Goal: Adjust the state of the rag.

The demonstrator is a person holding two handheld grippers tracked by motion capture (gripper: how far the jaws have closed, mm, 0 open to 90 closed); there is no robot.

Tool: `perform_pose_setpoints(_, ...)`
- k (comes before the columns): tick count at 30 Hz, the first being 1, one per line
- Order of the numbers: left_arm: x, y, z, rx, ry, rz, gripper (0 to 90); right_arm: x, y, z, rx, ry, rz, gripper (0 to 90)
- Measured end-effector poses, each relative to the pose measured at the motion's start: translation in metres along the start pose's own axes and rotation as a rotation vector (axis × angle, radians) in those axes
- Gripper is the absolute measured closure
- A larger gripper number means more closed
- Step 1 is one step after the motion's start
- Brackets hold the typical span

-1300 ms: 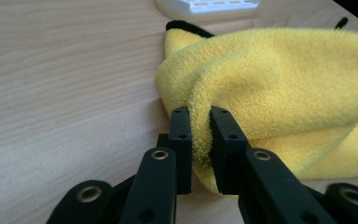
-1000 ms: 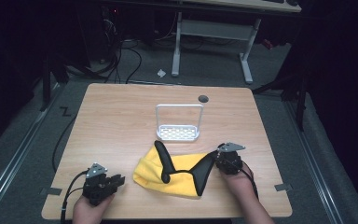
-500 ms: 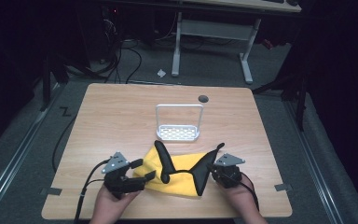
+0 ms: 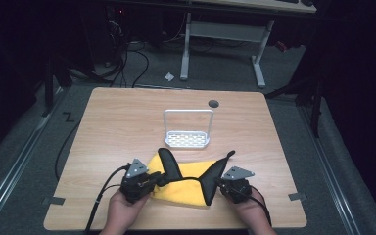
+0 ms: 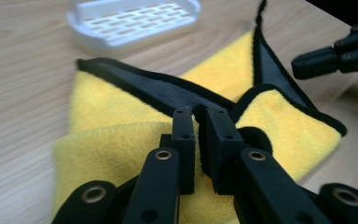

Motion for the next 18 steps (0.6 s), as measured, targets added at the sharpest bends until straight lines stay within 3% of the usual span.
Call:
perform_pose_setpoints(2,-0.007,0.001,0.007,-0.014,-0.014,-0.01,82.6,0.002,-0.002,0.001,-0.008,-0.008,0.002,88.4)
perform_pose_setpoints(6,-0.039,0.01,0.041,-0.127,-0.042,-0.068,81.9,0.014,-0.012,0.007,-0.037,-0.051,0.005,88.7)
perform_pose_setpoints(7,-0.054,0.017,0.059,-0.158,-0.094,-0.08,81.9,0.017,-0.014,0.008,-0.045,-0.061,0.005,88.7)
perform_pose_setpoints(8,-0.054,0.017,0.059,-0.158,-0.094,-0.08,81.8,0.017,-0.014,0.008,-0.045,-0.061,0.005,88.7)
perform_pose_setpoints(9,-0.06,0.022,0.068,-0.177,-0.119,-0.081,81.7,0.022,-0.017,0.01,-0.054,-0.077,0.021,88.7)
perform_pose_setpoints(10,-0.069,0.033,0.086,-0.232,-0.15,-0.077,81.4,0.025,-0.017,0.011,-0.06,-0.086,0.027,88.7)
perform_pose_setpoints(11,-0.069,0.033,0.086,-0.232,-0.15,-0.077,80.9,0.025,-0.017,0.011,-0.06,-0.086,0.027,88.7)
perform_pose_setpoints(12,-0.072,0.038,0.094,-0.258,-0.162,-0.067,80.4,0.029,-0.019,0.013,-0.075,-0.094,0.037,88.8)
perform_pose_setpoints(13,-0.077,0.048,0.106,-0.28,-0.209,-0.046,80.4,0.03,-0.019,0.013,-0.072,-0.096,0.038,89.8)
perform_pose_setpoints(15,-0.08,0.051,0.109,-0.29,-0.225,-0.034,79.4,0.03,-0.02,0.012,-0.076,-0.088,0.043,90.0)
perform_pose_setpoints(16,-0.085,0.055,0.114,-0.316,-0.23,-0.044,78.4,0.03,-0.019,0.007,-0.065,-0.072,0.043,90.0)
perform_pose_setpoints(18,-0.089,0.055,0.113,-0.311,-0.237,-0.053,77.7,0.029,-0.016,-0.004,-0.04,-0.042,0.048,90.0)
Point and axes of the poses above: each handheld gripper's, and its own axes: x roughly forward along the jaws, y roughly out of its underside, z roughly to its left, the point moved 2 cm from there along x, roughly forward along the jaws, and after that the axes turned 4 degrees about -x, right-handed, at the moved point
